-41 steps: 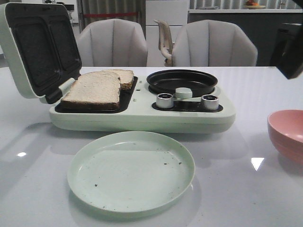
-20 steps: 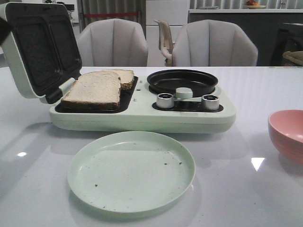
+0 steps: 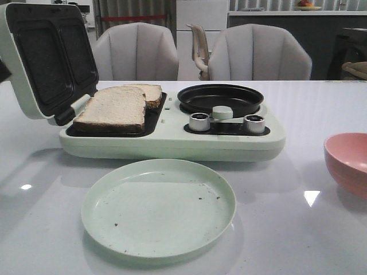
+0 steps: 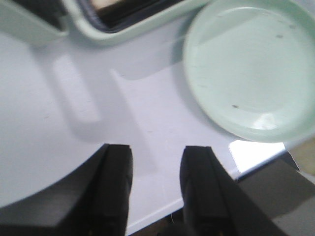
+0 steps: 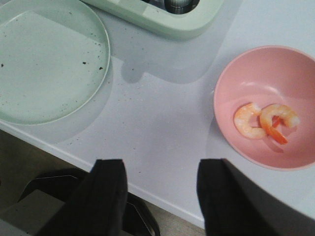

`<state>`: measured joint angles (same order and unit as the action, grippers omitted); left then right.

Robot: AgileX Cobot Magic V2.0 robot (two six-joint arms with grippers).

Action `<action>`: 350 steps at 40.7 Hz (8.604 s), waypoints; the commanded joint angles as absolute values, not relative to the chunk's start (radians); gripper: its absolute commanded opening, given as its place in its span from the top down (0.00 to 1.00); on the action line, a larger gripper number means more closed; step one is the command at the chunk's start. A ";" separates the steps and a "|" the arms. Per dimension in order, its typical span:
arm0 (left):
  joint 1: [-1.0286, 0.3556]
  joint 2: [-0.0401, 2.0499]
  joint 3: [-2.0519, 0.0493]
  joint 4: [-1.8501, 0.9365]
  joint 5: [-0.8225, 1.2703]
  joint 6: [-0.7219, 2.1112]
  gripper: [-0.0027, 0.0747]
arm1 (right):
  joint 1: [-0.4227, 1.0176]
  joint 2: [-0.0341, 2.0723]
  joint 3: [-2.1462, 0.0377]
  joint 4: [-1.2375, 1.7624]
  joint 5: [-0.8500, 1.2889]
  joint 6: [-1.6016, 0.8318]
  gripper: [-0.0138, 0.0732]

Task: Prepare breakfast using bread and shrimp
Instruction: 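Release the bread and withdraw the right gripper, then push the sandwich maker lid down with the left gripper to close it, then grasp the rim of the pink bowl with the right gripper, then lift the pink bowl with the right gripper over the frying pan, then tilt the bowl with the right gripper to pour shrimp into the pan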

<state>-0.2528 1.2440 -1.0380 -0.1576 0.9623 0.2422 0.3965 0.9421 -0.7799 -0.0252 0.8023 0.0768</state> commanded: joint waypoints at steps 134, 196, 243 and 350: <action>-0.440 0.676 -0.737 -0.016 0.697 0.021 0.84 | 0.079 1.008 -0.879 -0.076 0.818 0.110 0.33; -0.440 0.676 -0.737 -0.020 0.697 0.021 0.84 | -0.208 1.668 -1.077 0.033 0.744 0.007 0.80; -0.440 0.676 -0.737 -0.020 0.695 0.021 0.84 | 0.057 1.412 -1.415 -0.117 0.735 -0.078 0.79; -0.440 0.676 -0.737 0.062 0.647 0.021 0.84 | 0.641 2.067 -1.972 -1.739 1.209 0.622 0.79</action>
